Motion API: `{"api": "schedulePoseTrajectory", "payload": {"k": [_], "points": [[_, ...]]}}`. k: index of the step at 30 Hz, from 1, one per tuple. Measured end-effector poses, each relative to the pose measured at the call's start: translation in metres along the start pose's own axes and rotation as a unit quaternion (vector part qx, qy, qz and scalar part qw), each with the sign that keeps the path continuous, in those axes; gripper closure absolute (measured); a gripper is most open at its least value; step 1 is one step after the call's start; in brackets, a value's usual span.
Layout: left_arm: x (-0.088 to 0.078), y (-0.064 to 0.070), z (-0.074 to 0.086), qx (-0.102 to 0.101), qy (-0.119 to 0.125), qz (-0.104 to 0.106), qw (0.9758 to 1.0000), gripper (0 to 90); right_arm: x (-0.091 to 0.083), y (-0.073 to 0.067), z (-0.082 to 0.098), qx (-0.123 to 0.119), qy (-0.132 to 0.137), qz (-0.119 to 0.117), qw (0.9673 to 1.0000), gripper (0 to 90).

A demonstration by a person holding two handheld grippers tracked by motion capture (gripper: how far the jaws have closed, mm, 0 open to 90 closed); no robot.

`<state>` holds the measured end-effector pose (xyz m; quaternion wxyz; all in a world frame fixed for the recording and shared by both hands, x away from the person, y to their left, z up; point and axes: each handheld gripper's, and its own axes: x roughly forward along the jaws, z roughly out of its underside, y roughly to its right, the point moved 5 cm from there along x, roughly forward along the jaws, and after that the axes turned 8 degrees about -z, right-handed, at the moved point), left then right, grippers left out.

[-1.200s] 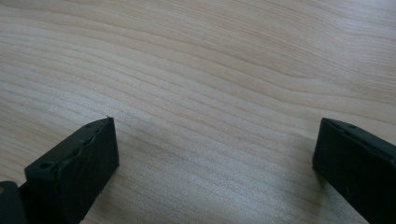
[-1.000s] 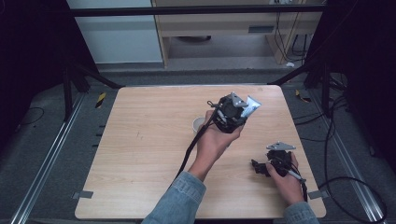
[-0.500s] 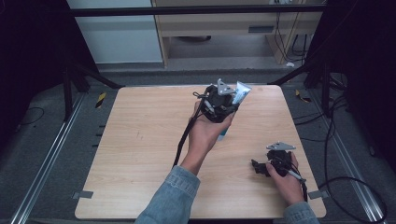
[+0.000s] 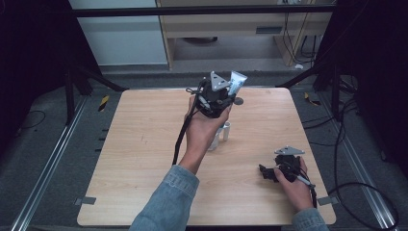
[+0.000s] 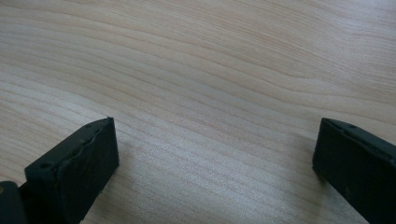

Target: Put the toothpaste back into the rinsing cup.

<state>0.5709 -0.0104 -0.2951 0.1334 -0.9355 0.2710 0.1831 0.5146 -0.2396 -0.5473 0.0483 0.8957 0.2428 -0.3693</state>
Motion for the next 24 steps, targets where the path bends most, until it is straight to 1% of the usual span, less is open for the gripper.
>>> {"api": "schedulePoseTrajectory", "payload": {"k": [2,3,5,6,9,11,12,14,16,23,24], "points": [[-0.001,-0.003,0.000,0.000,0.001,-0.008,1.0000,77.9,0.000,0.000,0.000,-0.001,-0.001,0.001,1.0000,0.5],[-0.001,-0.004,0.000,-0.004,0.002,-0.008,1.0000,77.9,0.000,0.000,0.000,-0.001,0.000,0.001,1.0000,0.5],[-0.001,-0.005,0.000,-0.004,0.004,-0.008,0.9999,77.8,0.000,0.000,0.000,-0.001,-0.001,0.001,1.0000,0.5],[0.000,-0.007,0.000,-0.002,0.006,-0.012,0.9999,77.9,0.000,0.000,0.000,0.000,0.000,0.000,1.0000,0.5],[0.000,-0.009,0.001,-0.005,0.009,-0.015,0.9998,77.9,0.000,0.000,0.000,0.000,0.000,0.000,1.0000,0.5],[0.000,-0.012,0.003,-0.004,0.009,-0.025,0.9996,77.8,0.000,0.000,0.000,-0.001,-0.001,0.001,1.0000,0.5],[0.000,-0.012,0.003,-0.004,0.009,-0.025,0.9996,77.9,0.000,0.000,0.000,0.000,0.000,0.000,1.0000,0.5],[0.001,-0.016,0.005,-0.010,0.015,-0.026,0.9995,77.9,0.000,0.000,0.000,-0.001,-0.001,0.001,1.0000,0.6],[0.002,-0.018,0.006,-0.009,0.017,-0.030,0.9993,77.9,0.000,0.000,0.000,-0.001,0.000,0.001,1.0000,0.6],[0.007,-0.024,0.011,-0.012,0.025,-0.035,0.9990,77.9,0.000,0.000,0.000,-0.001,-0.001,0.001,1.0000,0.5],[0.008,-0.025,0.012,-0.016,0.026,-0.035,0.9989,77.8,0.000,0.000,0.000,-0.002,0.000,0.001,1.0000,0.5]]}}
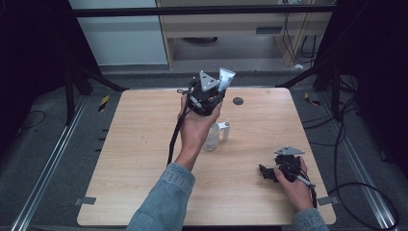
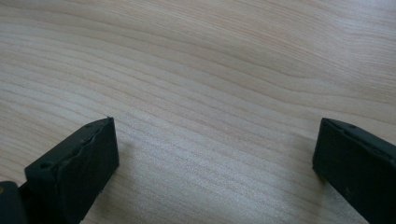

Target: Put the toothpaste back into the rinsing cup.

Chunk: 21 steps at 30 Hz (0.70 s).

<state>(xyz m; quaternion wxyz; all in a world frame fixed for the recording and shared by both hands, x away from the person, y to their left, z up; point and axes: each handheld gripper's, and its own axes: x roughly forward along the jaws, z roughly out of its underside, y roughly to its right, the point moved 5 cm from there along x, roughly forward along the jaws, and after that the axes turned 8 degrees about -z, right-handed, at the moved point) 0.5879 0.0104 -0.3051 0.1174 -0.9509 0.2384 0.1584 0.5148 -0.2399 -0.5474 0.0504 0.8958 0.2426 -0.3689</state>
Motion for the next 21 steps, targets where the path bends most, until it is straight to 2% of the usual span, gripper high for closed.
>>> {"api": "schedulePoseTrajectory", "payload": {"k": [1,7,12,21], "points": [[0.001,-0.001,0.001,-0.003,0.005,-0.001,1.0000,77.9,0.000,0.000,0.000,0.000,0.000,0.000,1.0000,0.5],[0.005,-0.004,0.005,-0.005,-0.001,-0.005,1.0000,77.9,0.000,0.000,0.000,0.001,0.001,-0.001,1.0000,0.6],[0.004,-0.003,0.005,-0.008,0.015,-0.005,0.9998,77.9,0.000,0.000,0.000,0.000,0.001,0.000,1.0000,0.5],[0.008,-0.003,0.012,-0.013,0.022,-0.006,0.9997,77.8,0.000,0.000,0.000,0.000,0.001,0.000,1.0000,0.5]]}}
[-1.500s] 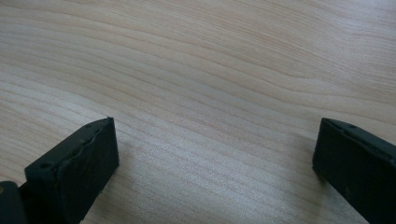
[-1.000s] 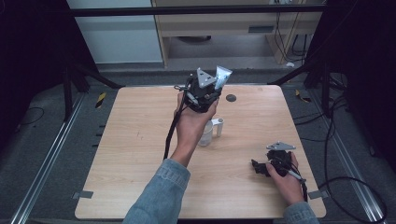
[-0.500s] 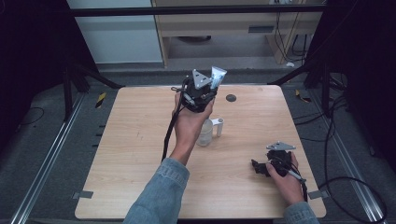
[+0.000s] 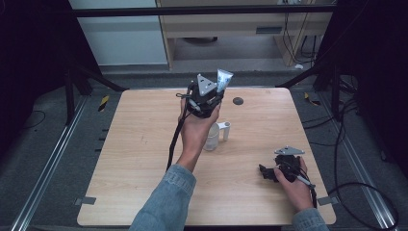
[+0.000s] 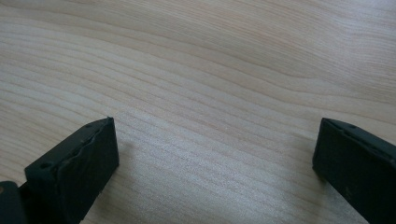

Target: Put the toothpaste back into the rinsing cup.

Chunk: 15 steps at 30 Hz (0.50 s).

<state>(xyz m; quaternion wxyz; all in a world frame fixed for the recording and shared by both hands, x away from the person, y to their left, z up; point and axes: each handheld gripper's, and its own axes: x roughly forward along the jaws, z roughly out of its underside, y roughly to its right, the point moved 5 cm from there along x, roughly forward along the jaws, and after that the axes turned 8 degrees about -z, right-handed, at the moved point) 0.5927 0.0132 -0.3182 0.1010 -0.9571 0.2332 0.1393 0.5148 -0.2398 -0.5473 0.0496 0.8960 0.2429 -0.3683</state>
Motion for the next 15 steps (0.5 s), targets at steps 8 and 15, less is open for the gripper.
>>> {"api": "schedulePoseTrajectory", "payload": {"k": [8,15], "points": [[0.0057,0.0014,0.0062,0.003,-0.006,0.002,1.0000,77.8,-0.0001,-0.0001,0.0000,0.000,0.000,0.000,1.0000,0.5],[0.0070,0.0040,0.0065,0.005,0.001,0.005,1.0000,77.8,0.0000,-0.0001,0.0000,0.001,0.000,0.000,1.0000,0.6]]}}
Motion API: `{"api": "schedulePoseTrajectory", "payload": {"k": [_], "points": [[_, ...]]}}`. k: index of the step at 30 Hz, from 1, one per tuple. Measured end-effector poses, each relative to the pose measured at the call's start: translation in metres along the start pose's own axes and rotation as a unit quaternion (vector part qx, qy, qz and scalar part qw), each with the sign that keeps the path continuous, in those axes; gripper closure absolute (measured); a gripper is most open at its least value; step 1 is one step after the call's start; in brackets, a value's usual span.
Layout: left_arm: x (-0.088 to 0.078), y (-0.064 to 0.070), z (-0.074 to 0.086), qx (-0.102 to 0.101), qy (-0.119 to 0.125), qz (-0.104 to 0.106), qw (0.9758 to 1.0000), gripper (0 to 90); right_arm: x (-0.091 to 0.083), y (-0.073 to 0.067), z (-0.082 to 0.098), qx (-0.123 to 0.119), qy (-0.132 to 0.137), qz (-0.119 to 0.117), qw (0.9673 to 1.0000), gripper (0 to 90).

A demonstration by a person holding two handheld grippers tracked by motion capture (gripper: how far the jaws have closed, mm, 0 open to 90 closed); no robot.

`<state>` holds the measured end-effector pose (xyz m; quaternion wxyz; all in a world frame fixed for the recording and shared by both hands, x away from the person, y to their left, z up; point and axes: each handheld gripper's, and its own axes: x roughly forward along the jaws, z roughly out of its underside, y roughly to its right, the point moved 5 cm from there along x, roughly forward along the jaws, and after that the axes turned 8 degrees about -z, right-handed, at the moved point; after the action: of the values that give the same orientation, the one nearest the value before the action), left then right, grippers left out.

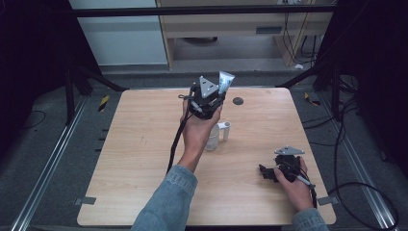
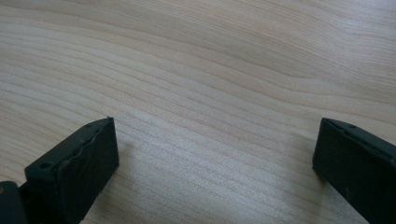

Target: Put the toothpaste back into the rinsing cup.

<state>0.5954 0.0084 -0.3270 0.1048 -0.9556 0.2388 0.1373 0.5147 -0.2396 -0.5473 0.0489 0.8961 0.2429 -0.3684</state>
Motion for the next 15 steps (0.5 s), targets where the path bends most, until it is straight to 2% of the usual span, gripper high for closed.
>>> {"api": "schedulePoseTrajectory", "payload": {"k": [10,15], "points": [[0.000,-0.005,0.009,-0.013,0.015,-0.009,0.9998,77.7,0.000,0.000,0.000,-0.001,0.000,0.000,1.0000,0.6],[0.003,-0.008,0.015,-0.010,0.008,-0.008,0.9999,77.7,0.000,0.000,0.000,-0.001,0.000,0.000,1.0000,0.5]]}}
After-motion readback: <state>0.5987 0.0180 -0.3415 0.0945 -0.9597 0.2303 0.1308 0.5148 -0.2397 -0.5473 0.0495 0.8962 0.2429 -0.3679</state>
